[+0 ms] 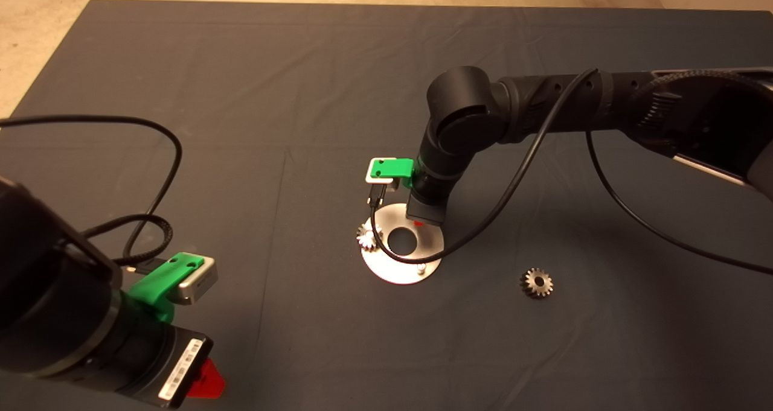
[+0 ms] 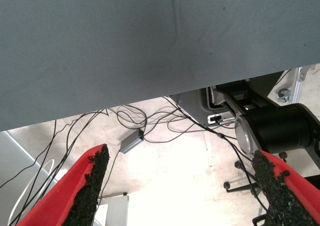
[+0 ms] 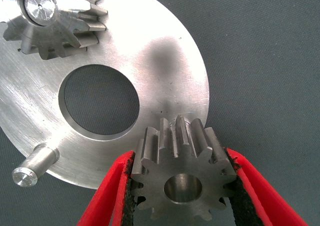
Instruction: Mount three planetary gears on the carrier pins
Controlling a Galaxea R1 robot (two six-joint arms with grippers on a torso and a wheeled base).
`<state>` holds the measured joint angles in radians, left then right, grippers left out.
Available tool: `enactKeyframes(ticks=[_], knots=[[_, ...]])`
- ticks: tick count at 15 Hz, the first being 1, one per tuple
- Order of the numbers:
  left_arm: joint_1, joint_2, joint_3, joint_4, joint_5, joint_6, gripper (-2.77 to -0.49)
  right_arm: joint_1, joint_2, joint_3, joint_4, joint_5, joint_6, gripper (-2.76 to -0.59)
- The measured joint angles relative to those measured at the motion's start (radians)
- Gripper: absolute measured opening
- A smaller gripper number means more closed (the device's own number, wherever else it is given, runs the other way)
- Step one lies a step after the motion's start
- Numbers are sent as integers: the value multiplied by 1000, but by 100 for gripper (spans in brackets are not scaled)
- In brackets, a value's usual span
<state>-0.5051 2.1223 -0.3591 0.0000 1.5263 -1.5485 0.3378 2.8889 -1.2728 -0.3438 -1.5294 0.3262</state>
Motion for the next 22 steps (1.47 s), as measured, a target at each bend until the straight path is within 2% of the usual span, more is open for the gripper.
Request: enactKeyframes(ticks=[22], knots=[[0, 0, 0, 0, 0, 0, -122, 0, -17, 0, 0, 0, 0, -228]])
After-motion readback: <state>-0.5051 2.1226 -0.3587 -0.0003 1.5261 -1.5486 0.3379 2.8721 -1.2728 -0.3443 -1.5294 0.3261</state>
